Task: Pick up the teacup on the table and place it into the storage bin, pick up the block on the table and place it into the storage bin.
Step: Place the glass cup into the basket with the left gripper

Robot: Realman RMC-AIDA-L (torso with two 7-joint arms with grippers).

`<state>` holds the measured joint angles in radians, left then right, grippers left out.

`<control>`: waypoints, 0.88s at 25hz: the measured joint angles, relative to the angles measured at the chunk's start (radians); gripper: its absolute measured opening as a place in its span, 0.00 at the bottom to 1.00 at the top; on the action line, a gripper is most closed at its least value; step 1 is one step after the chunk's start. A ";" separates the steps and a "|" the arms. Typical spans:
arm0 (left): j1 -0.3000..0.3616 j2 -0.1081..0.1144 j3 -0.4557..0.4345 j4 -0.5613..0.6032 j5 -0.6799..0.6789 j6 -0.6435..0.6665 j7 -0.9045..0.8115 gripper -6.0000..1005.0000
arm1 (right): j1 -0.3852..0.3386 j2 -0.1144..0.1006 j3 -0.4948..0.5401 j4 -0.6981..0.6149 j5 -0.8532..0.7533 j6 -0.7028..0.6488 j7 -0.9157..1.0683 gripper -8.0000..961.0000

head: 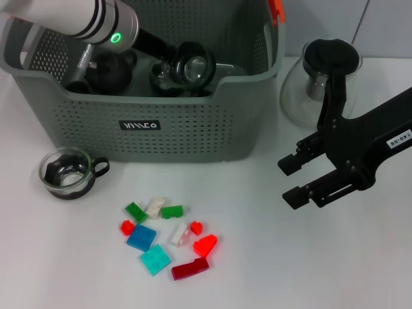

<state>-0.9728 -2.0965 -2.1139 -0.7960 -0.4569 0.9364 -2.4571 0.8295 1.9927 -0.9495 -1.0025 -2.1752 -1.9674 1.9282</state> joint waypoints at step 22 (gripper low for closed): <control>-0.013 0.002 0.000 0.020 0.025 0.001 -0.001 0.29 | -0.003 0.000 0.005 0.001 0.000 0.010 -0.008 0.70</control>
<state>-0.9861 -2.0945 -2.1136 -0.7763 -0.4314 0.9375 -2.4585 0.8265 1.9927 -0.9449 -1.0016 -2.1751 -1.9570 1.9206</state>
